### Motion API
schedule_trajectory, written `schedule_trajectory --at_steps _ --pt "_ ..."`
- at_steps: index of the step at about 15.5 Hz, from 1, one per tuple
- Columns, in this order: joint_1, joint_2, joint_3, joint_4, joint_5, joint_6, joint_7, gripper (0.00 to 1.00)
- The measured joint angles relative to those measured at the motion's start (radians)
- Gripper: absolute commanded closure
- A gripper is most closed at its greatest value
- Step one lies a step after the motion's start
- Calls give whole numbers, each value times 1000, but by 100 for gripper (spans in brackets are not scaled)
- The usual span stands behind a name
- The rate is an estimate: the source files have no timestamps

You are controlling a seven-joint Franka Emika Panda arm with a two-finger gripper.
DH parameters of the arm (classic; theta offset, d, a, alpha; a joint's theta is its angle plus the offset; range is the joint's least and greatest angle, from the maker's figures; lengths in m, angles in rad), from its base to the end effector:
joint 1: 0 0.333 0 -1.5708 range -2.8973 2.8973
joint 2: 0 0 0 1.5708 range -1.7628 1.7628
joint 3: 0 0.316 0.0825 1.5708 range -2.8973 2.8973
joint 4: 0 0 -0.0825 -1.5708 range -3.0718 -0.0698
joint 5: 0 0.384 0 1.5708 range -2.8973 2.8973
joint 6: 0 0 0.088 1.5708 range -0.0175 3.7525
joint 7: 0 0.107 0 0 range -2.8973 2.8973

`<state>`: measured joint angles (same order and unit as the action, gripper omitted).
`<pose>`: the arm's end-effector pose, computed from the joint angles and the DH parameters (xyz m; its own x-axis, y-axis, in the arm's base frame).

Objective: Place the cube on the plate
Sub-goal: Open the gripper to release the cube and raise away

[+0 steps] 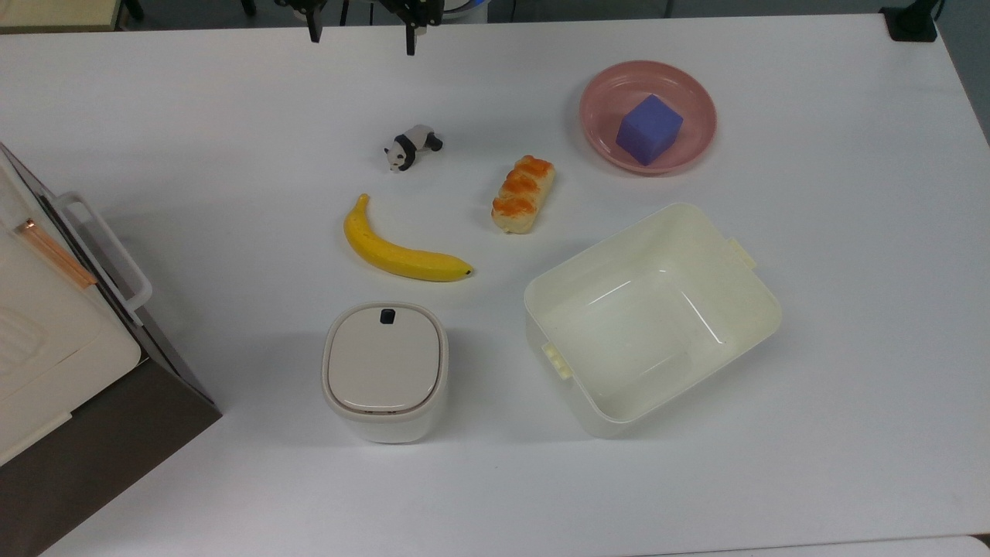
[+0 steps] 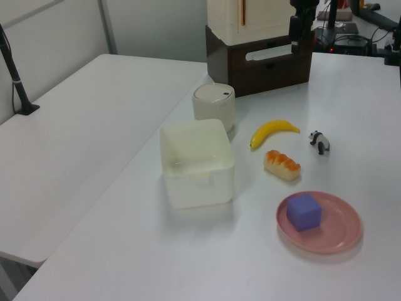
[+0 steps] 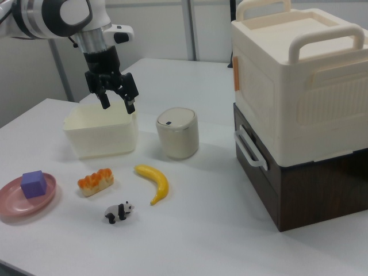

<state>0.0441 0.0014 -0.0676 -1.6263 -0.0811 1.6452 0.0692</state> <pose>0.5605 -0.0213 0.6043 0.9960 -0.0863 0.0228 -0.0879 -0.9929 0.0796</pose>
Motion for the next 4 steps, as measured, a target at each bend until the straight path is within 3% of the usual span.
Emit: schedule_trajectory --at_steps 4 --pt "-17 -2 4 0 0 -24 -3 0"
